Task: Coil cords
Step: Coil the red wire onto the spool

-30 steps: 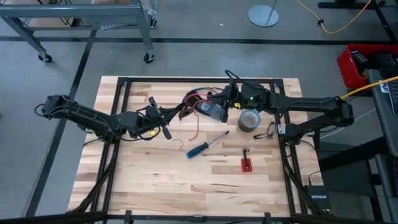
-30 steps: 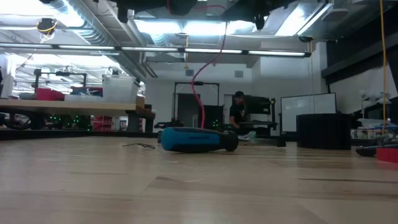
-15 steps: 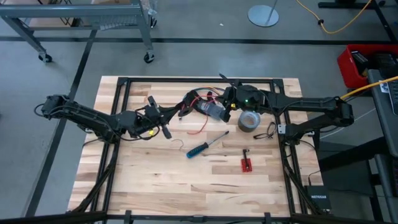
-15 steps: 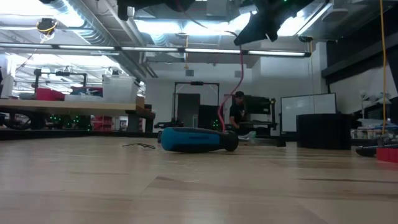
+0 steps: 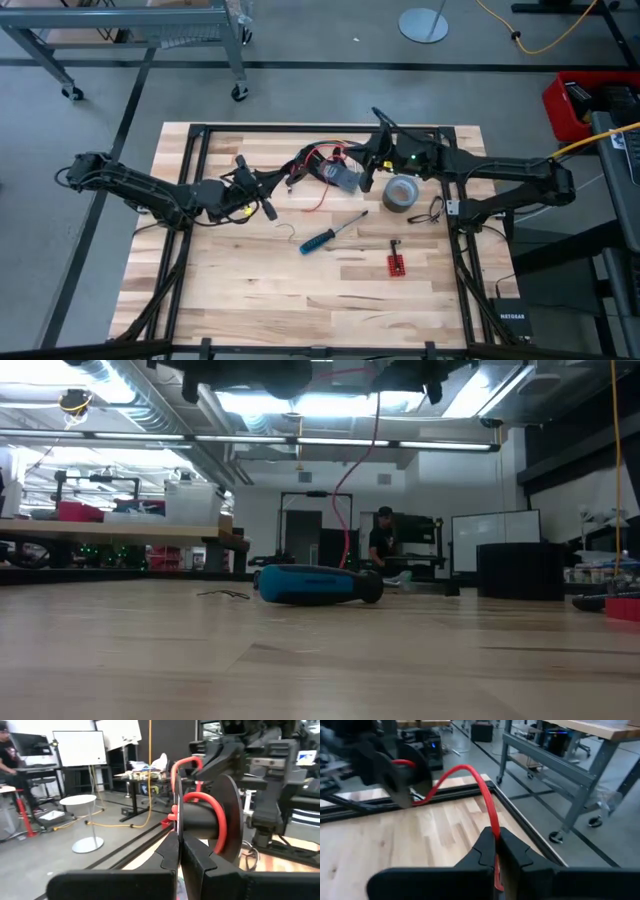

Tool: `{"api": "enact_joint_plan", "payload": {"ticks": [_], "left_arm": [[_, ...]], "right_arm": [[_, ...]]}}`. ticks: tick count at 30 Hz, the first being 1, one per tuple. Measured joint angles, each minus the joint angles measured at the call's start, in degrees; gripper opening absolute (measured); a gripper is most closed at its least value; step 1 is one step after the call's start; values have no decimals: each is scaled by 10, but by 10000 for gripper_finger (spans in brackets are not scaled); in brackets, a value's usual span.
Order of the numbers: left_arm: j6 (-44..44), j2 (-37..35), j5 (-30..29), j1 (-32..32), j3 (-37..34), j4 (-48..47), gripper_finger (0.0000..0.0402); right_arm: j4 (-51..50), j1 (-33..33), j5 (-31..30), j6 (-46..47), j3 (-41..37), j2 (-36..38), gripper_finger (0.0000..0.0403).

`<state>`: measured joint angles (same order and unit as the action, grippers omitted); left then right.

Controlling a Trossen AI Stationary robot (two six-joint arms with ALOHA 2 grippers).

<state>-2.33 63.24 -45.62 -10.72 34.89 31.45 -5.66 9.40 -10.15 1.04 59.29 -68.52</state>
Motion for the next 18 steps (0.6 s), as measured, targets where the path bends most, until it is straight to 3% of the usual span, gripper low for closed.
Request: {"api": "enact_joint_plan", "payload": {"ticks": [6,13,18], "left_arm": [[10,0,-17,1,0,-24,0],[67,0,-17,17,0,-72,0],[93,0,-15,21,0,-83,0]], "right_arm": [[11,0,59,0,0,16,7],[91,0,159,5,0,18,7],[116,0,168,7,0,18,7]]}}
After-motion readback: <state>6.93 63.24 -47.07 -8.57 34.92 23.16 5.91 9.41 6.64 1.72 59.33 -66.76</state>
